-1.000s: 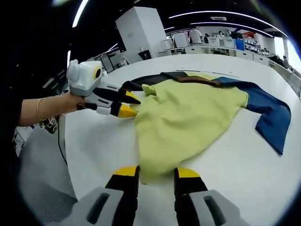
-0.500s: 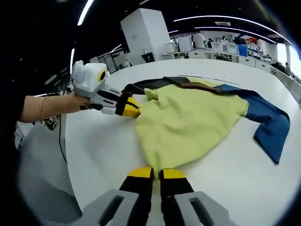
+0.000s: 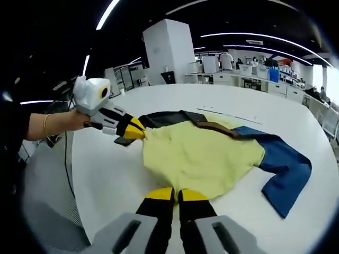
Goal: Fold the garment on the visible template until the final outline fits inside the template.
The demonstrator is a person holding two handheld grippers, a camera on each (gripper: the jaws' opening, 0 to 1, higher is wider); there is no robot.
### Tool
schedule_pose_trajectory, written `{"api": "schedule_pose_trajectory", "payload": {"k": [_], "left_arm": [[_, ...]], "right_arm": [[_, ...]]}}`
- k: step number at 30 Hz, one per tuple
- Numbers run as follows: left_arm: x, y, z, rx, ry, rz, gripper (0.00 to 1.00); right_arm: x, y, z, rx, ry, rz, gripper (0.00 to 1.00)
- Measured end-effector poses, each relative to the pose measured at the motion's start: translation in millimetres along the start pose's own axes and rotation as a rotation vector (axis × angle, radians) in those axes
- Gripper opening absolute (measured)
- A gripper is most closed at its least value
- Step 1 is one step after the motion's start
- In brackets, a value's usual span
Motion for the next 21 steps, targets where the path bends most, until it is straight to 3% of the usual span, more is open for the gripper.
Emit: {"api": "schedule_pose_trajectory", "payload": {"k": [8,16,21], "left_arm": [[-17,-18.3,-22.0,0.011,-0.038,0.031,0.00],[-42,-14.4,-35.6,0.006,-0.067,-0.001,0.00],[-53,-9.6,-51.1,0.038,-0.116,-0.020,0.00]], "right_arm": [[-10,-32.7,30,0.068,0.050,0.021,0.00],[-32,-47.9,54,0.081,0.082,0.009,0.00],[-52,-49.8,75,0.037,0.110,-0.012,0.00]]}}
Point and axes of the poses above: the point that each gripper's makers call its tool centre point, and the gripper's own axes: x roughly backward along the fingers, z roughly to its right, y roughly out of its underside, the point moved 10 cm from there along x, roughly backward along the fingers, and after that the axes turned 5 degrees about x, right-handed, at the moved point
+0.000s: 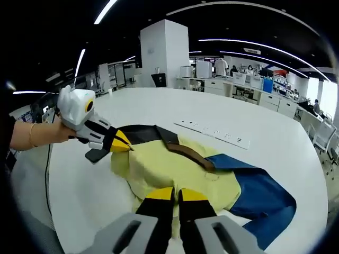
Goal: Fold the garment on the visible template until the final outline fits inside the template.
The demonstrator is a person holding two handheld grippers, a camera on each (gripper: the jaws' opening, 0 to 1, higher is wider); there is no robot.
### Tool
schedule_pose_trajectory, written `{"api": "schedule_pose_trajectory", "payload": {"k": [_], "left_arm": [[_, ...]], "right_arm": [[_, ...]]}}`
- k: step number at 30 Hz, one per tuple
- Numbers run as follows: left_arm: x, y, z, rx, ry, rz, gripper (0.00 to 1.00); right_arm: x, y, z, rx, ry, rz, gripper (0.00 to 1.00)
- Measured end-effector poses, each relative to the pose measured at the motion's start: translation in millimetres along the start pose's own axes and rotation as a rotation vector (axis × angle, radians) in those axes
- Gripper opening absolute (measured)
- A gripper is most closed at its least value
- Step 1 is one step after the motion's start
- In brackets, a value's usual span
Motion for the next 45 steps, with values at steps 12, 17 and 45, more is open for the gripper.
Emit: {"api": "schedule_pose_trajectory", "payload": {"k": [12,17,45], "left_arm": [[-28,13.4,-7.4,0.031,-0.020,-0.051,0.00],[-32,17.6,-8.1,0.047,-0.021,-0.067,0.00],[19,12.1,-9.3,0.148,-0.090,-0.001,0.28]], "right_arm": [[-39,8.4,22,-0.105,0.038,-0.041,0.00],[-46,13.1,23,-0.123,0.035,-0.062,0.00],[-18,7.7,0,-0.321,0.040,-0.087,0.38]]}}
Point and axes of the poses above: the point that each gripper's makers call its tool centre point, and the gripper's own axes: x roughly backward along the fingers, z roughly to its right, y roughly out of its underside, the point moved 10 cm from there along x, roughly backward along the fingers, and after that the axes turned 5 degrees about x, right-handed, at the moved point
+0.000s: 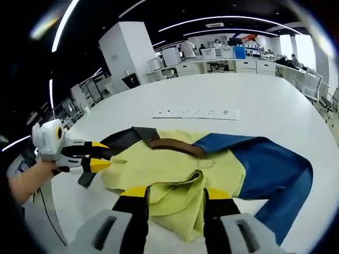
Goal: Fold the garment on the visible template until the final outline fits inside the template.
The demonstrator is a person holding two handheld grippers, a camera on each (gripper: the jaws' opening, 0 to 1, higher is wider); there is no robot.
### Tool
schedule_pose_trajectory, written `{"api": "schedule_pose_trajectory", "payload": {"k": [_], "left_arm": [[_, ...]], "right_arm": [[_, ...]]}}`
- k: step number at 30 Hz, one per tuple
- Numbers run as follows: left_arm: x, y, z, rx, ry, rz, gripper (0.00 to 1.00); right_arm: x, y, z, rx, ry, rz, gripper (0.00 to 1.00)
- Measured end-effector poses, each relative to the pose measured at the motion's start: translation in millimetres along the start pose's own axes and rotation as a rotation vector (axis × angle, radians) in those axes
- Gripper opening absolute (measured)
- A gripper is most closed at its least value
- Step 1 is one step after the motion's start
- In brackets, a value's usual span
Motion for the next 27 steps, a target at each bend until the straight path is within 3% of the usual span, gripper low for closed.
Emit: {"api": "schedule_pose_trajectory", "payload": {"k": [10,19,27], "left_arm": [[12,16.9,13.3,0.044,-0.011,-0.031,0.29],[15,27.0,17.6,0.108,-0.037,-0.041,0.27],[15,37.9,25.4,0.172,-0.062,-0.075,0.18]], "right_arm": [[6,16.4,-28,-0.040,-0.014,-0.044,0.38],[1,26.9,-37,-0.116,-0.007,-0.067,0.37],[-6,26.5,-41,-0.197,-0.003,-0.060,0.27]]}}
Point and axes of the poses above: the point that each gripper's makers call its tool centre point, and the gripper's own axes: x roughly backward along the fingers, z roughly to its right, y roughly out of its underside, the point moved 10 cm from there along x, roughly backward along the fingers, and after that the axes turned 5 degrees about x, right-handed, at the moved point
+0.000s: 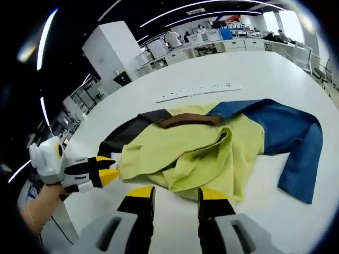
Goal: Fold the garment on the visible template until the final outline fits inside the template.
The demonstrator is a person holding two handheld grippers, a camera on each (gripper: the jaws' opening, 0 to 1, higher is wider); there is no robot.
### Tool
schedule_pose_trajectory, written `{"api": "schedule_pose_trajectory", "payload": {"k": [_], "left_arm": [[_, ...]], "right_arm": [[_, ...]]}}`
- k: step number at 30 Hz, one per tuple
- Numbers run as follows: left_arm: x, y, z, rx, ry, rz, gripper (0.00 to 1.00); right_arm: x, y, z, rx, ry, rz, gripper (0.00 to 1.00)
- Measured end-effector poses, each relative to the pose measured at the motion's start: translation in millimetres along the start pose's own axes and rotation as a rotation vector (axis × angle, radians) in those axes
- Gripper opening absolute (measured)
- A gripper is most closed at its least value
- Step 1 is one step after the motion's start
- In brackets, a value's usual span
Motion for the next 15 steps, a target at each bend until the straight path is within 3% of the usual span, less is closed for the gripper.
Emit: {"api": "schedule_pose_trajectory", "payload": {"k": [7,15], "left_arm": [[-3.3,5.7,5.0,0.048,0.007,-0.008,0.13],[-9.7,10.6,5.6,0.078,0.003,-0.032,0.04]], "right_arm": [[-4.9,3.2,-0.7,-0.061,0.007,-0.011,0.18],[-10.4,4.2,0.1,-0.040,0.009,-0.005,0.02]]}}
Point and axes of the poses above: the point that each gripper's makers call its tool centre point, and the gripper's own axes: x roughly backward along the fingers, z roughly to its right, y roughly out of its underside, the point moved 10 cm from there along x, roughly backward along the fingers, and after that the axes turned 5 degrees about x, right-handed, at the moved point
